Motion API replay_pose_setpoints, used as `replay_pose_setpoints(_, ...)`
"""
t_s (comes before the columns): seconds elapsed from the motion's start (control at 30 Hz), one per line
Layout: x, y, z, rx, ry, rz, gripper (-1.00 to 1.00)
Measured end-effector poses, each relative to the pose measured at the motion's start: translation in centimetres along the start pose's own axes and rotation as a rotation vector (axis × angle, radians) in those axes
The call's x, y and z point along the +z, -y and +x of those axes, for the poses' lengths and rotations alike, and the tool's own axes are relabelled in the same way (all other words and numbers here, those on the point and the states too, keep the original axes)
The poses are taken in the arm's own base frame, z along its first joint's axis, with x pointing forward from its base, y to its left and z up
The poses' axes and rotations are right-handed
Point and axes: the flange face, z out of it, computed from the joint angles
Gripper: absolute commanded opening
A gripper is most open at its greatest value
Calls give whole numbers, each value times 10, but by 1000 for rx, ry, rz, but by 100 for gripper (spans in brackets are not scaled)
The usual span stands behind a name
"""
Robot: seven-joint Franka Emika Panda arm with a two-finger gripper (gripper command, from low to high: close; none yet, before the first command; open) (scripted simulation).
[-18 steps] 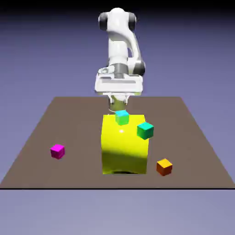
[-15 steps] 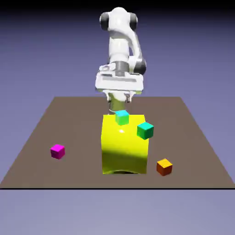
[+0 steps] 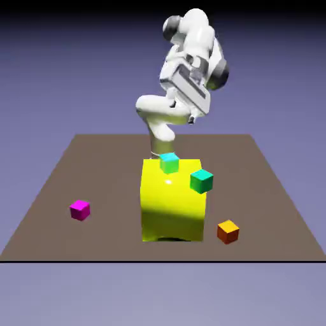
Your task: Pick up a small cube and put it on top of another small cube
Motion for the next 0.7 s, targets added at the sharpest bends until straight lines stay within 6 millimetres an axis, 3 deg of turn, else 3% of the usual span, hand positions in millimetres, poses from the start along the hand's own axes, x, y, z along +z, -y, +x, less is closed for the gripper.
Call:
replay_pose_setpoints(0.17,1,33,20,-269,73,-63,0)
replay_pose_setpoints(0.33,15,70,34,-538,177,-100,0)
replay_pose_setpoints(0.7,85,158,36,-1109,482,-43,0)
